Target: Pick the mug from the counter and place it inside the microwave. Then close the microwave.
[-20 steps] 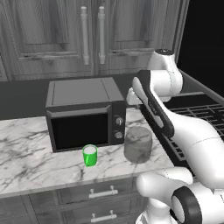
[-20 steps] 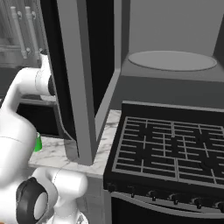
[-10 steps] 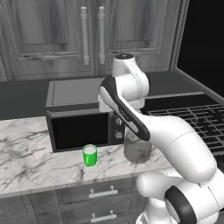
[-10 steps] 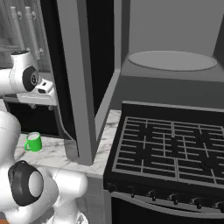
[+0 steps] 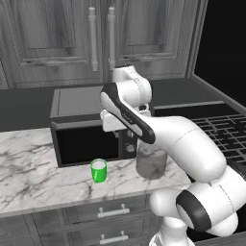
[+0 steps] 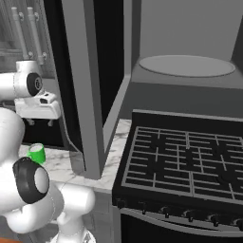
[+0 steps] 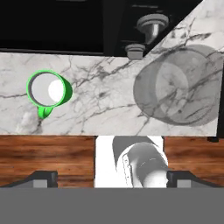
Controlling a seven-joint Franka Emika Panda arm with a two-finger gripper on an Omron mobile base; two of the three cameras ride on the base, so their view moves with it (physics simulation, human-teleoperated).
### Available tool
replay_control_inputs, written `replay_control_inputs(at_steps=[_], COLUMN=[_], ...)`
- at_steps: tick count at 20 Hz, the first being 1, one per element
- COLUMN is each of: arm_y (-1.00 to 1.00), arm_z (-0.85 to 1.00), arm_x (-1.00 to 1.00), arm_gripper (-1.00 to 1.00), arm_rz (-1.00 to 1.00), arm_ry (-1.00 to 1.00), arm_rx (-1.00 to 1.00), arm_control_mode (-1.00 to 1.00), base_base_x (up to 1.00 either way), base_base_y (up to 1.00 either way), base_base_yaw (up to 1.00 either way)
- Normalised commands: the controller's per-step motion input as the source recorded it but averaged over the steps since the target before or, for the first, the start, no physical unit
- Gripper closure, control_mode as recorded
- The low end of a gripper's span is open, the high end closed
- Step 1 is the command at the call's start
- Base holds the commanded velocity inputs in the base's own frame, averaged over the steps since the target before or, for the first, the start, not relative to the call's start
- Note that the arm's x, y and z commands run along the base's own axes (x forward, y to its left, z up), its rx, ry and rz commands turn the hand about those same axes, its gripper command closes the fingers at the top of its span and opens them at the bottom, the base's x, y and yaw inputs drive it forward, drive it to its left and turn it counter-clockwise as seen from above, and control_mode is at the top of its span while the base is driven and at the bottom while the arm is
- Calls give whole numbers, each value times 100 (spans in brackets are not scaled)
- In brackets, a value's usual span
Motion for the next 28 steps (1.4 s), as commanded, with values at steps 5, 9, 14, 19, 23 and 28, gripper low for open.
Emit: replay_control_inputs(at_steps=[5,9,14,19,23,28], arm_y=[0,-5,13,22,14,27], arm_z=[-16,-39,-66,-37,-8,0], arm_x=[0,-24,-20,0,0,0], arm_gripper=[-100,-100,-100,-100,-100,-100], arm_rz=[8,13,14,7,0,0], arm_ry=[15,14,11,0,-3,-9], arm_rx=[-1,1,10,12,8,0], arm_control_mode=[-100,-100,-100,-100,-100,-100], base_base_x=[0,0,0,0,0,0], base_base_y=[0,0,0,0,0,0], base_base_yaw=[0,0,0,0,0,0])
